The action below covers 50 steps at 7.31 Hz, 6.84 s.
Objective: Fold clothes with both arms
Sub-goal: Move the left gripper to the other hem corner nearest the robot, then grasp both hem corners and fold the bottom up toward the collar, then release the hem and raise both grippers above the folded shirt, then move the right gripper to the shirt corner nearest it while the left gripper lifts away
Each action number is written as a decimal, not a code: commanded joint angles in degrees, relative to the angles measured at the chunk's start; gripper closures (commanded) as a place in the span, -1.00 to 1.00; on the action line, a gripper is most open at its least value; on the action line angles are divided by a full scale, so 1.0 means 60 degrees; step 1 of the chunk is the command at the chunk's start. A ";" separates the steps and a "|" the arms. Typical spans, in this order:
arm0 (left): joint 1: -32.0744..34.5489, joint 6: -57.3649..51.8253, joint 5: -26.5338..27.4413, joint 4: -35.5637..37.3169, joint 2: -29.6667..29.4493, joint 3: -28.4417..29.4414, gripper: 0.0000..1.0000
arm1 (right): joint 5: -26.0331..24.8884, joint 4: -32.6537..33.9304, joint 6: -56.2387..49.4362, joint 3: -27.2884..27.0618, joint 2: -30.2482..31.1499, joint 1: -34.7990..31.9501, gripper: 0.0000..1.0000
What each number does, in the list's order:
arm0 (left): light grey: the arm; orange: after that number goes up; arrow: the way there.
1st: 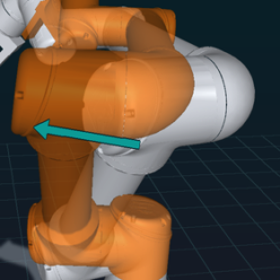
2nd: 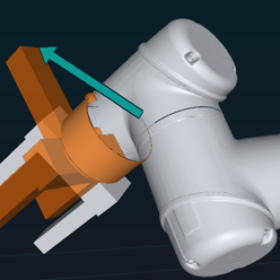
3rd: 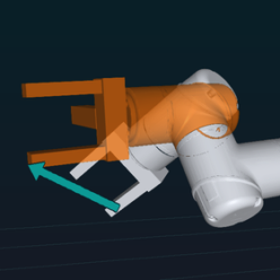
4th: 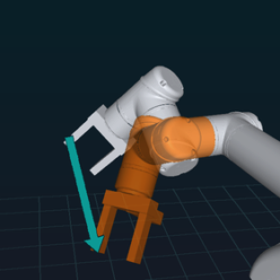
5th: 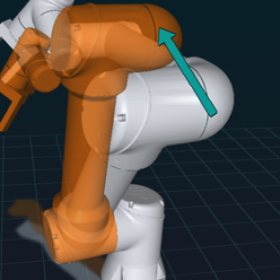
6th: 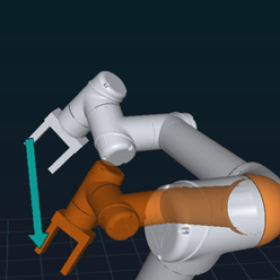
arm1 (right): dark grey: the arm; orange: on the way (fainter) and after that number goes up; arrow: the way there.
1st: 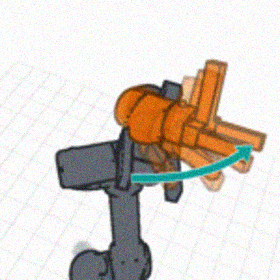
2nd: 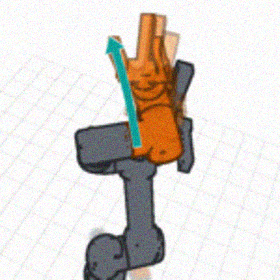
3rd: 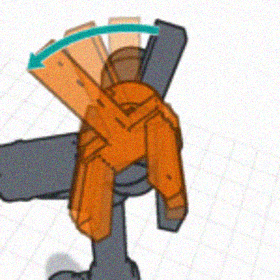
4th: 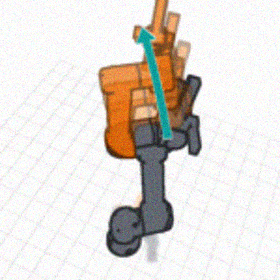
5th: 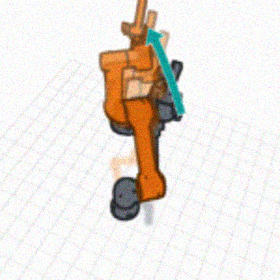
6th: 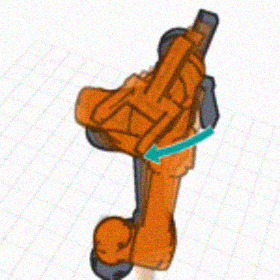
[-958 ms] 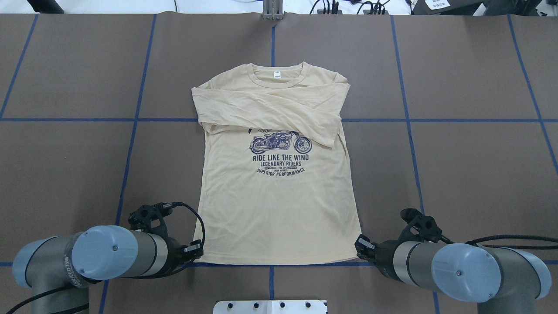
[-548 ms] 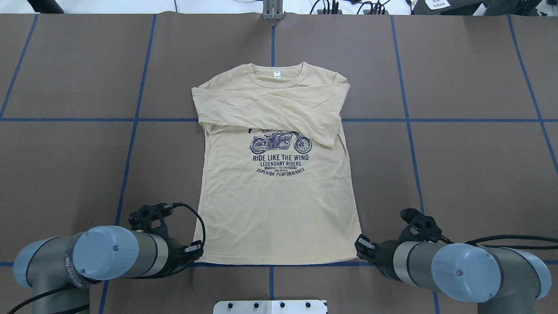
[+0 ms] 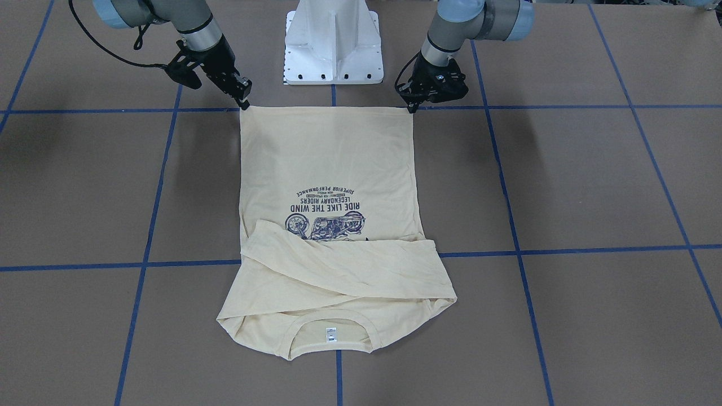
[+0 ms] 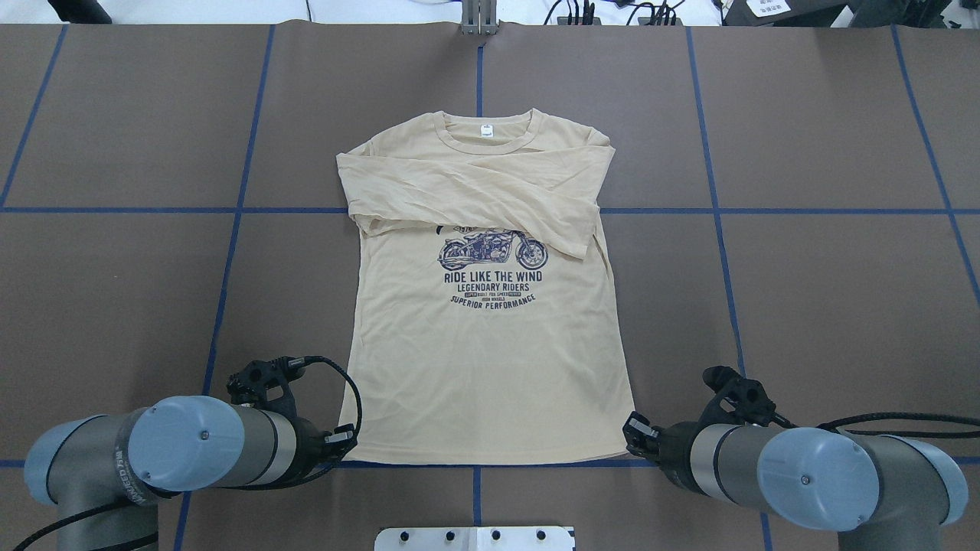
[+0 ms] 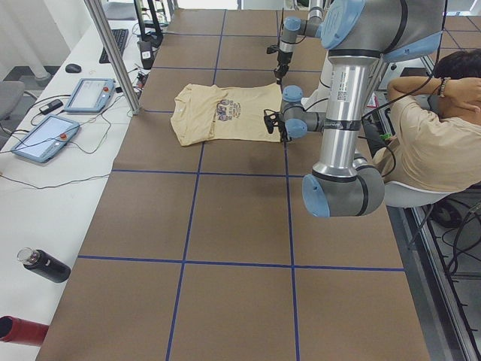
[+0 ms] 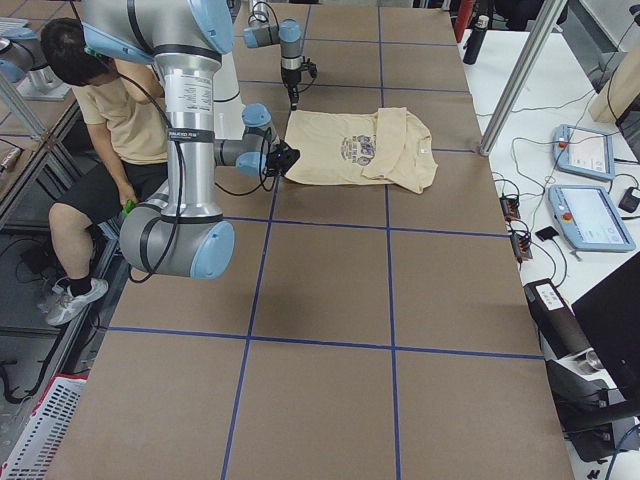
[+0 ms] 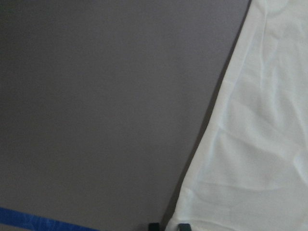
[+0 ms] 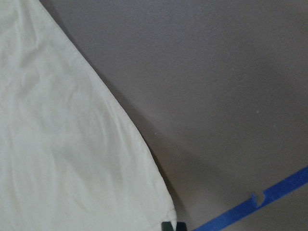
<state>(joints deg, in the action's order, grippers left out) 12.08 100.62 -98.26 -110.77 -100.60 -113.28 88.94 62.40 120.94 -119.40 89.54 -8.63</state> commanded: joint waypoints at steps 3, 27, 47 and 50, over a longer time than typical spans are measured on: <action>0.0095 -0.0070 -0.0585 0.0224 0.0212 -0.1079 1.00 | -0.0014 0.0043 0.0014 -0.0547 0.0135 -0.0041 1.00; 0.5706 -0.3527 -0.1407 -0.3008 -0.4400 0.6395 1.00 | 0.2959 0.3369 -0.5596 0.7914 -0.7509 -0.6003 1.00; 0.5633 -0.3542 -0.0732 -0.3523 -0.4518 0.7395 0.09 | 0.2681 0.1670 -0.5581 1.0100 -0.8463 -0.6017 1.00; 0.5720 -0.3498 -0.0776 -0.3919 -0.4561 0.7294 -0.99 | 0.2652 0.1670 -0.5596 1.0100 -0.8463 -0.6017 -0.16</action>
<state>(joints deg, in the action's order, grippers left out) 46.08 79.42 -102.81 -133.07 -127.81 -69.15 104.96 72.42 87.43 -58.80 38.76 -44.74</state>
